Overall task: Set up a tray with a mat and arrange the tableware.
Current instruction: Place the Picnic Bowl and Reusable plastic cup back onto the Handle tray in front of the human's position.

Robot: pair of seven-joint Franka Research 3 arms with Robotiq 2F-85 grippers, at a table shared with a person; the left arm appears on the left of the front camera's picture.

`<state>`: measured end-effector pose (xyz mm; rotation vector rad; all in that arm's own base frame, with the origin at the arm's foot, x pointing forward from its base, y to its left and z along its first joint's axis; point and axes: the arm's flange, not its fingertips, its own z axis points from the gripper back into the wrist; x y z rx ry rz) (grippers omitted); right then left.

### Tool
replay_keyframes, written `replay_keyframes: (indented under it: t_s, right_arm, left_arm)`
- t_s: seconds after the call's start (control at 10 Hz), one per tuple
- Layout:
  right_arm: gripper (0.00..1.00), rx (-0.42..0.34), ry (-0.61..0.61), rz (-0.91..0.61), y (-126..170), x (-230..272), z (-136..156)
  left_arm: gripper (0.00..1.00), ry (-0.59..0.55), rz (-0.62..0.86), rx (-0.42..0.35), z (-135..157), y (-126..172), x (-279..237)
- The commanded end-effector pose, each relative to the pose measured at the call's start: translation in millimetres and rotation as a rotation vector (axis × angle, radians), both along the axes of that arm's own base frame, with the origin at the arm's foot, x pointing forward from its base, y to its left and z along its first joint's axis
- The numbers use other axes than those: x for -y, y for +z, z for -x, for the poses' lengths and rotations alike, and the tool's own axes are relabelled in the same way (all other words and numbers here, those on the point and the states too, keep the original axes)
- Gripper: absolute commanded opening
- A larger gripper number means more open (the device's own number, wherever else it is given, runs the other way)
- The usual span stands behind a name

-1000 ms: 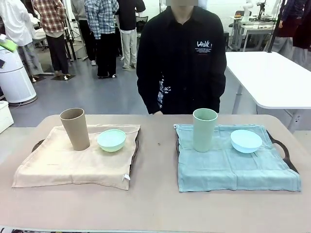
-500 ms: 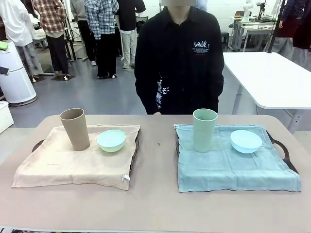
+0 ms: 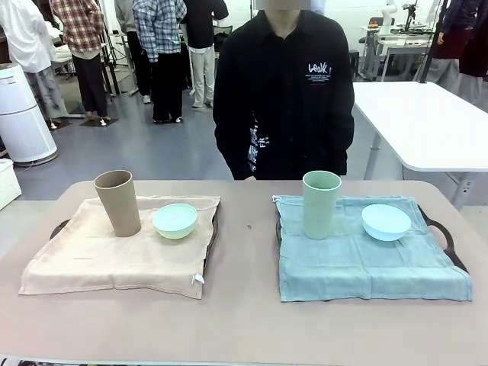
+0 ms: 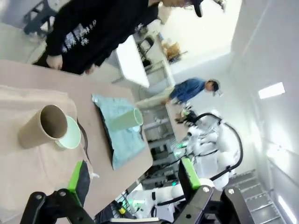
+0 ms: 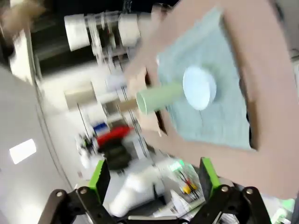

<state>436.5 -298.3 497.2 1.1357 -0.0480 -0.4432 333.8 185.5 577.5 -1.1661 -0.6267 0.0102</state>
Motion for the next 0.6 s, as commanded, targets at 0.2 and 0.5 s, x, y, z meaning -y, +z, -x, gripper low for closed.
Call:
replay_keyframes:
  t_s: [0.2,0.5]
  right_arm:
    - [1.00,-0.039,-0.088,-0.059,-7,7,6]
    - [1.00,-0.039,-0.088,-0.059,-7,7,6]
  left_arm:
    - [1.00,0.000,0.000,0.000,0,0,0]
    - [1.00,0.000,0.000,0.000,0,0,0]
